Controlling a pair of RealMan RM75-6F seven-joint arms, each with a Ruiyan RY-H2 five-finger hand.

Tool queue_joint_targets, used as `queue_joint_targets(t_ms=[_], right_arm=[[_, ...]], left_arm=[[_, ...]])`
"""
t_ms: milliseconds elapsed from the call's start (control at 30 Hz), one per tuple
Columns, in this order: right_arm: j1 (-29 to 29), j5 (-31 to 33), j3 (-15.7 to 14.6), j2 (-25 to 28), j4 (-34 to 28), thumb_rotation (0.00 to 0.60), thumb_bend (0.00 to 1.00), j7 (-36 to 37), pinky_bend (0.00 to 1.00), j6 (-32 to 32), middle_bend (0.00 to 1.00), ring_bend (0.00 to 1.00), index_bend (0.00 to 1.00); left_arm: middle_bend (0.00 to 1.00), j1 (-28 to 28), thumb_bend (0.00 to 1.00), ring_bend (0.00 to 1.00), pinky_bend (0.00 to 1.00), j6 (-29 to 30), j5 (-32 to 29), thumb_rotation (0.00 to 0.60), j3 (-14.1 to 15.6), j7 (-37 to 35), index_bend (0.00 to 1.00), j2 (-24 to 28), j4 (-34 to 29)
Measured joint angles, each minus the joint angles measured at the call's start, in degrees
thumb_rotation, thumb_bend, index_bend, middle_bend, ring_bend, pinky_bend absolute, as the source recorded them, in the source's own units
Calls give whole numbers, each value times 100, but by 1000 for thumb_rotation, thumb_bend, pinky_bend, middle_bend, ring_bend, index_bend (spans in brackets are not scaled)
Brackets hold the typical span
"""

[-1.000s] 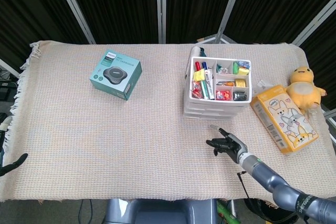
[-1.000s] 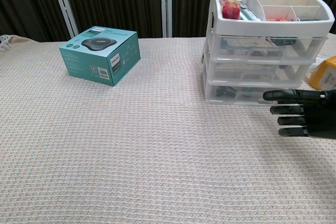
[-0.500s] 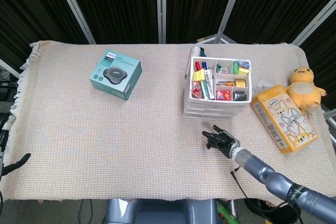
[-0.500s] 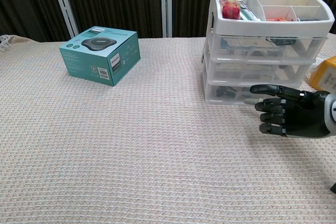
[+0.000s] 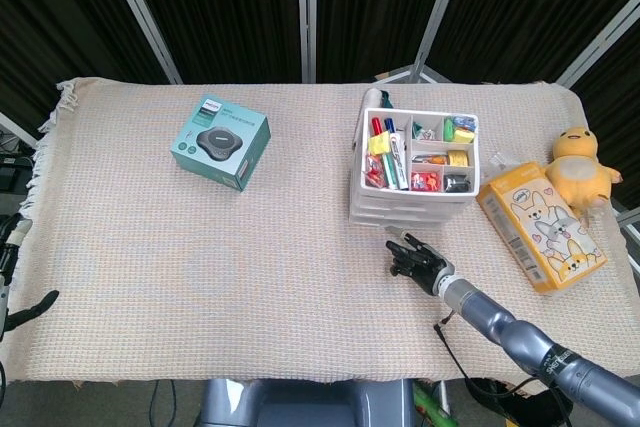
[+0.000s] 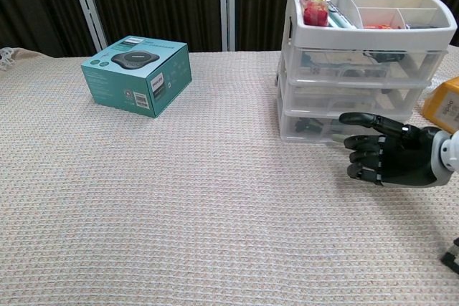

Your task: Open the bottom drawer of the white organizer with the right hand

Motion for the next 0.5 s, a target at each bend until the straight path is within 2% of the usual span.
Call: queue_joint_targets(t_ms=[233,500], right_arm=[[-62,172,207,-244,201,600,177,-10,702,-146,808,861,213],[-113,271,342,-518,384,600,181,-181,701,58,808,861,218]], left_arm=[[0,9,163,0,0,5,-18,600,0,-67,0,28,1],[0,3,163,0,0,-27,-34,600,11,-98,0,37,25]])
